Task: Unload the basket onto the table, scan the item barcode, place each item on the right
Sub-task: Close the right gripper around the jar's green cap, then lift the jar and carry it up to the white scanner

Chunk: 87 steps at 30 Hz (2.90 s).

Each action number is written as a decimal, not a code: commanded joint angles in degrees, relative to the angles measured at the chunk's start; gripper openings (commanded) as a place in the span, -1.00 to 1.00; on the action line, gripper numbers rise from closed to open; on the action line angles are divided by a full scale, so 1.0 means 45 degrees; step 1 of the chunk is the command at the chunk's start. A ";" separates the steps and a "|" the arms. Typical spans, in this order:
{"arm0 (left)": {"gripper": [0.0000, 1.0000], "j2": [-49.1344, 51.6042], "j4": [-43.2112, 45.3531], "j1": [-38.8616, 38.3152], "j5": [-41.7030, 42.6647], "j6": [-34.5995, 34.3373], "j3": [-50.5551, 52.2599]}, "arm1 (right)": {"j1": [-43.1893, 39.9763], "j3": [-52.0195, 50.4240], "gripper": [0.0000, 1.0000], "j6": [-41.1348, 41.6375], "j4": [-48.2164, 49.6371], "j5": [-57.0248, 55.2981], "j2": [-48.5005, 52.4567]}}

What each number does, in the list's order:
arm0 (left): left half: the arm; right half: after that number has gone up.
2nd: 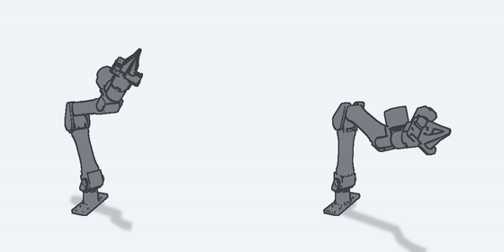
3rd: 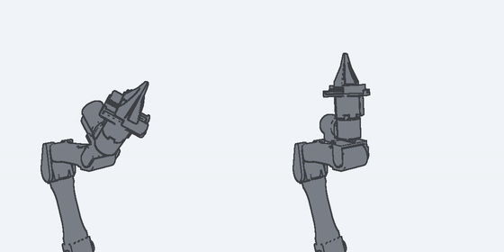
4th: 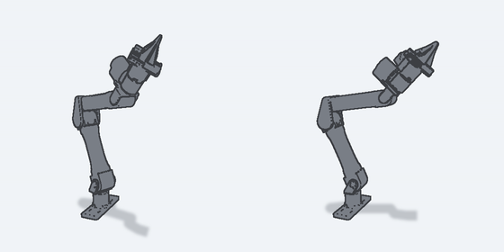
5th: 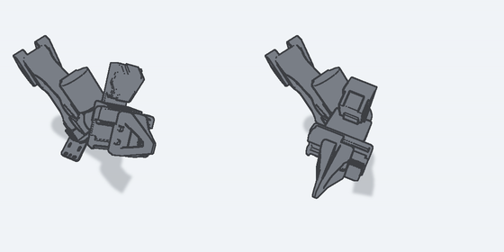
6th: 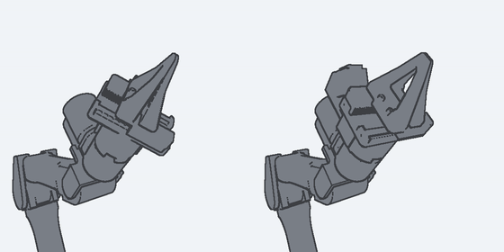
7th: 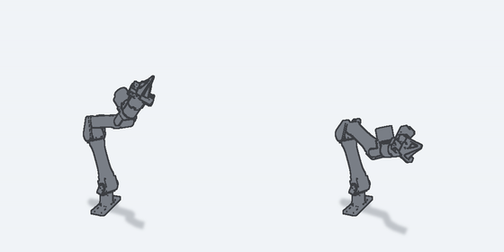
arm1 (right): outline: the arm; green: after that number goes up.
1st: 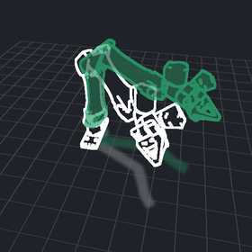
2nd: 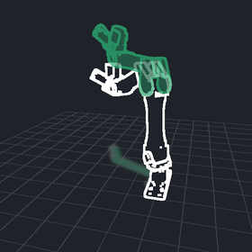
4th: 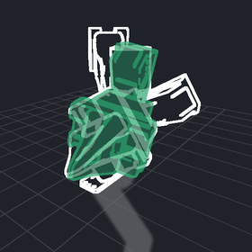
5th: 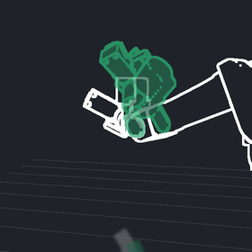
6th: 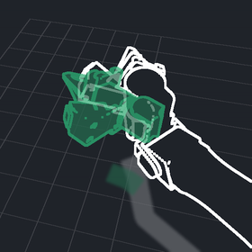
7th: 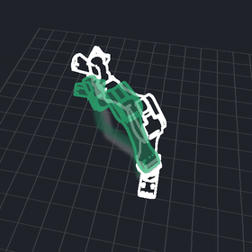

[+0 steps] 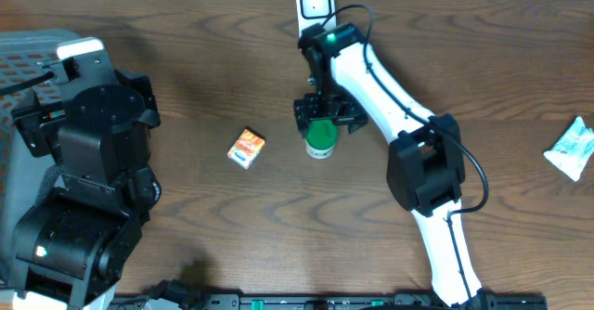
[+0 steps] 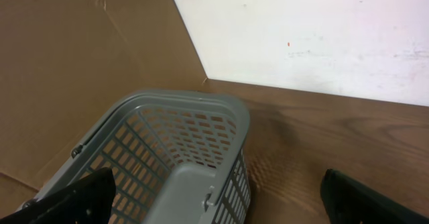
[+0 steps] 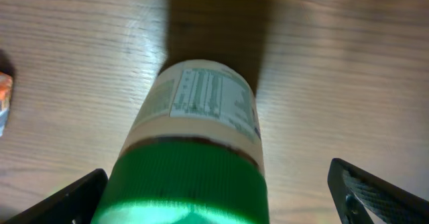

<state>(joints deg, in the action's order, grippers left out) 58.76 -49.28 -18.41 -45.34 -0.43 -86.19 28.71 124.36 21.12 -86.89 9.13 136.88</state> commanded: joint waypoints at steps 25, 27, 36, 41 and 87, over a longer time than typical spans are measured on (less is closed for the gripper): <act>0.96 -0.0005 0.0000 0.0053 -0.0039 -0.0160 -0.0063 | 0.0588 0.0641 0.99 1.0307 -0.1137 -0.0520 -0.1316; 0.95 -0.0005 0.0000 0.0053 -0.0039 -0.0160 -0.0063 | 0.0714 0.0534 0.99 1.0472 -0.1195 -0.1064 -0.1316; 0.96 -0.0010 0.0000 0.0053 -0.0039 -0.0160 -0.0063 | 0.0801 -0.0763 0.98 1.1307 -0.0340 -0.0957 -0.1316; 0.96 -0.0010 0.0000 0.0053 -0.0039 -0.0160 -0.0063 | 0.0811 -0.2011 0.98 1.1735 0.1326 -0.0505 -0.1316; 0.96 -0.0010 0.0005 0.0053 -0.0039 -0.0160 -0.0063 | -0.2006 -0.5799 0.29 0.0869 -0.0248 0.5158 -0.5226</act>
<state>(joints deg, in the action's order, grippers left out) 58.76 -49.30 -18.41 -45.34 -0.43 -86.19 21.52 97.67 32.73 -85.32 26.39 117.34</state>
